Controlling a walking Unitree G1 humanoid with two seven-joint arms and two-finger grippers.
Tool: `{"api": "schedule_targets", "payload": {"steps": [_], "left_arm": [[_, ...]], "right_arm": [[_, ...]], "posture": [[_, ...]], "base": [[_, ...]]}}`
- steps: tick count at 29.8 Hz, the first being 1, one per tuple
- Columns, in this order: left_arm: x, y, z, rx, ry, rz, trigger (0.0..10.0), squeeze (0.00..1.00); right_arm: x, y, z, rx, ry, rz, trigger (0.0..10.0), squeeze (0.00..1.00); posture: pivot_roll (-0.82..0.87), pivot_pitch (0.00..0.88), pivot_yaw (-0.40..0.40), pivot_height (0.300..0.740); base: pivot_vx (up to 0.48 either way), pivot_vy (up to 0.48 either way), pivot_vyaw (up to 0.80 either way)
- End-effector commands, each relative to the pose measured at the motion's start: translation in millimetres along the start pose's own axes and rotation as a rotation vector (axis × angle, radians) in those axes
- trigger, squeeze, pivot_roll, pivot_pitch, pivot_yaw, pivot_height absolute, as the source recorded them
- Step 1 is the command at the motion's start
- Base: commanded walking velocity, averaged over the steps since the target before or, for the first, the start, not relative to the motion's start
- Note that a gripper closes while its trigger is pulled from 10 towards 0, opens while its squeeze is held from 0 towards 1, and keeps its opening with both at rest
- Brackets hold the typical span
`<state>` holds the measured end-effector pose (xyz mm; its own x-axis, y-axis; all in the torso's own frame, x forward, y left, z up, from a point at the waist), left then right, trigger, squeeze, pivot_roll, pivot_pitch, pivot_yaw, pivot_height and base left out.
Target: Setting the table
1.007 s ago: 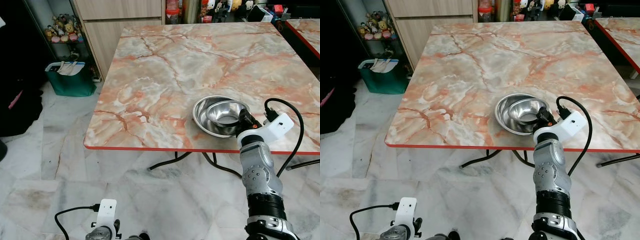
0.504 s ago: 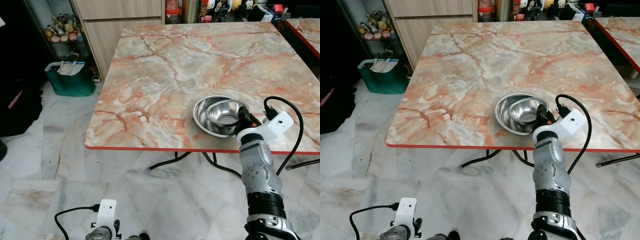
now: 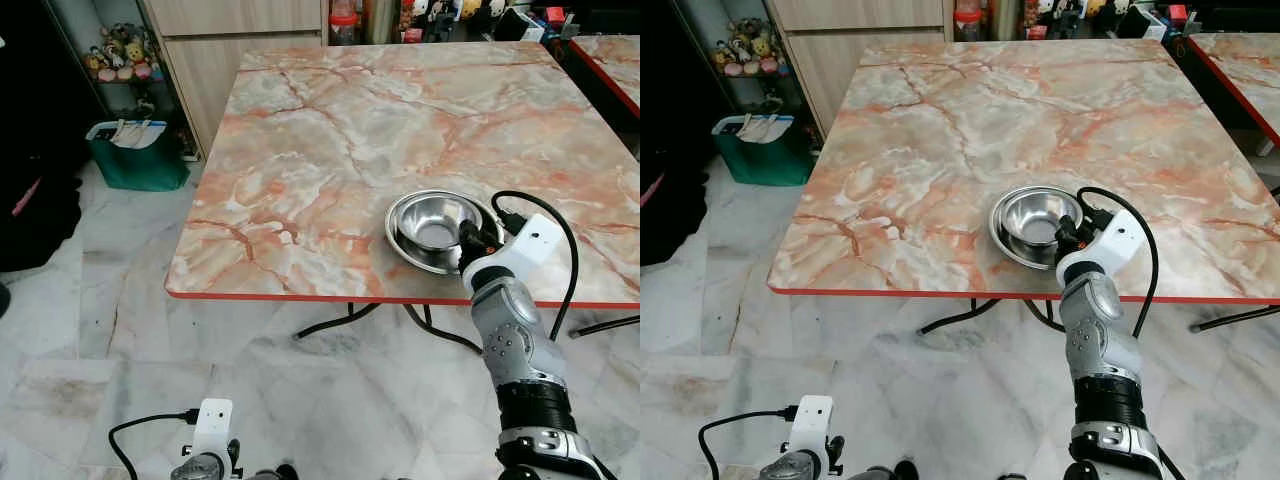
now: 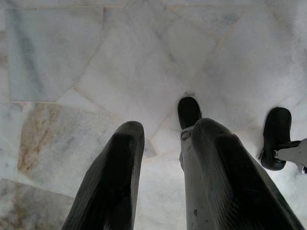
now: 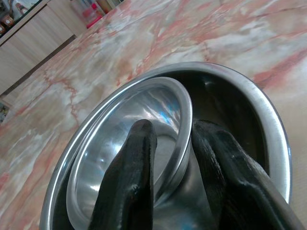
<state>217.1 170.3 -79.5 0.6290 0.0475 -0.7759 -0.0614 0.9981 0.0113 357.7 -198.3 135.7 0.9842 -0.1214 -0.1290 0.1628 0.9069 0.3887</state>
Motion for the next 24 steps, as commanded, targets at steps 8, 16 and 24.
{"api": "schedule_targets", "payload": {"steps": [8,16,24], "left_arm": [[-1.4,2.4,-8.6,-0.026,0.021,0.017,10.0,0.0],[-1.5,2.6,-8.5,-0.033,0.016,0.019,10.0,0.0],[-1.5,2.5,-8.0,-0.036,0.011,0.018,10.0,0.0]], "right_arm": [[-0.9,6.3,5.1,-0.011,-0.003,0.021,10.0,0.0],[-2.2,14.4,17.1,-0.006,-0.037,0.051,10.0,0.0],[-4.4,24.6,27.8,-0.018,-0.057,0.089,10.0,0.0]], "posture": [[0.0,0.132,0.022,0.74],[0.0,0.132,0.023,0.74],[0.0,0.132,0.022,0.74]], "base": [[0.0,0.0,0.0],[0.0,0.0,0.0],[0.0,0.0,0.0]]}}
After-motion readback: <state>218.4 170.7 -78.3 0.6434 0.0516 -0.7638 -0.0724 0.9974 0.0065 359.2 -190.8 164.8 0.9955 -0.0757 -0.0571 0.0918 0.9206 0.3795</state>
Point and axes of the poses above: a point about 5 cm out from each wrist's last joint towards the gripper, its own x axis pointing out of the wrist towards the gripper, its own z axis along the axis of the wrist's last joint, y = z × x, the point moved 1 cm from there along x, pointing out of the wrist towards the gripper, and after that the axes turned 5 degrees about -x, right-handed, at the moved point
